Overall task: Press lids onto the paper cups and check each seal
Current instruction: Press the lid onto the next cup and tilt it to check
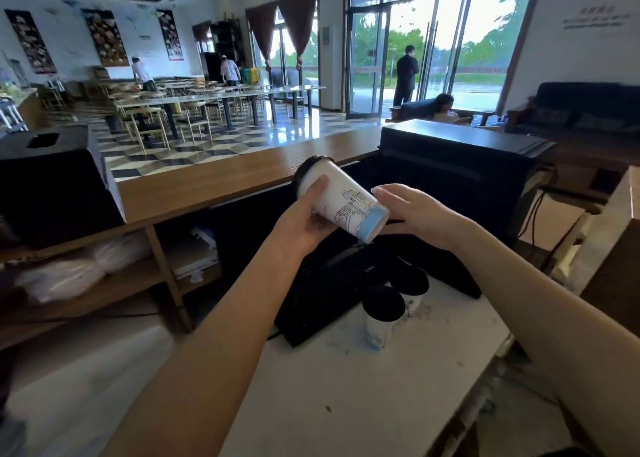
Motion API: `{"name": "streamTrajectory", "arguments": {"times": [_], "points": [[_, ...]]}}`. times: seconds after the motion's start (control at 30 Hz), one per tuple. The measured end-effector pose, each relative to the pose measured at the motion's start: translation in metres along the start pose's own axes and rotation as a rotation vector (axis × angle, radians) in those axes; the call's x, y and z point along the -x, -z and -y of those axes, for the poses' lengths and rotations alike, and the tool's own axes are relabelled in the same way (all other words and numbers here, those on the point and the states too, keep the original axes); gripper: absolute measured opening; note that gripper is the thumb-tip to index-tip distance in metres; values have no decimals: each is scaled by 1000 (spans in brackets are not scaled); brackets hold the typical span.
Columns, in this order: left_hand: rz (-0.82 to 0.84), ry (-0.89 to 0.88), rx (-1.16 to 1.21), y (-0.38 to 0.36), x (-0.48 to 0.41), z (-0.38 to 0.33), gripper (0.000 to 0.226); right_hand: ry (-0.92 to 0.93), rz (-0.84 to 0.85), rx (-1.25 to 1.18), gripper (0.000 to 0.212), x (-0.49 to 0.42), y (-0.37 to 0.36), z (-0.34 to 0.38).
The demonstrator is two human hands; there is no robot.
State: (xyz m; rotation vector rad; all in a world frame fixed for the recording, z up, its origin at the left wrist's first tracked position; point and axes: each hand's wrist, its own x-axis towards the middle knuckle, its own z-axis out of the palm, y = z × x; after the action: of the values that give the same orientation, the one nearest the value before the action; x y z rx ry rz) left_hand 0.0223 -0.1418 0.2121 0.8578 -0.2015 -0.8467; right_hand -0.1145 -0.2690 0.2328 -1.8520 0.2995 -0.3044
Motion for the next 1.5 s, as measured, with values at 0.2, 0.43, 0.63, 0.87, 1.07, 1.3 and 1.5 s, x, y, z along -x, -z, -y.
{"name": "streamTrajectory", "arguments": {"times": [0.2,0.43,0.63,0.87,1.07,1.3,1.5], "points": [[295,-231,-485,-10,13,-24,31,38,191,312,45,-16,10,14],[330,-416,-774,-21,24,-42,50,208,-74,274,70,-27,-16,12],[197,-461,-911,-6,34,-55,94,271,-247,118,68,-30,-59,6],[8,-340,-932,85,57,1,74,153,-89,81,59,-10,-117,-70],[-189,-237,-898,173,70,94,60,-13,13,3,59,11,-180,-179],[-272,-190,-919,244,77,146,74,-74,51,-24,65,20,-233,-254],[-255,-136,-964,267,80,166,75,-150,64,-21,72,24,-247,-275]]}}
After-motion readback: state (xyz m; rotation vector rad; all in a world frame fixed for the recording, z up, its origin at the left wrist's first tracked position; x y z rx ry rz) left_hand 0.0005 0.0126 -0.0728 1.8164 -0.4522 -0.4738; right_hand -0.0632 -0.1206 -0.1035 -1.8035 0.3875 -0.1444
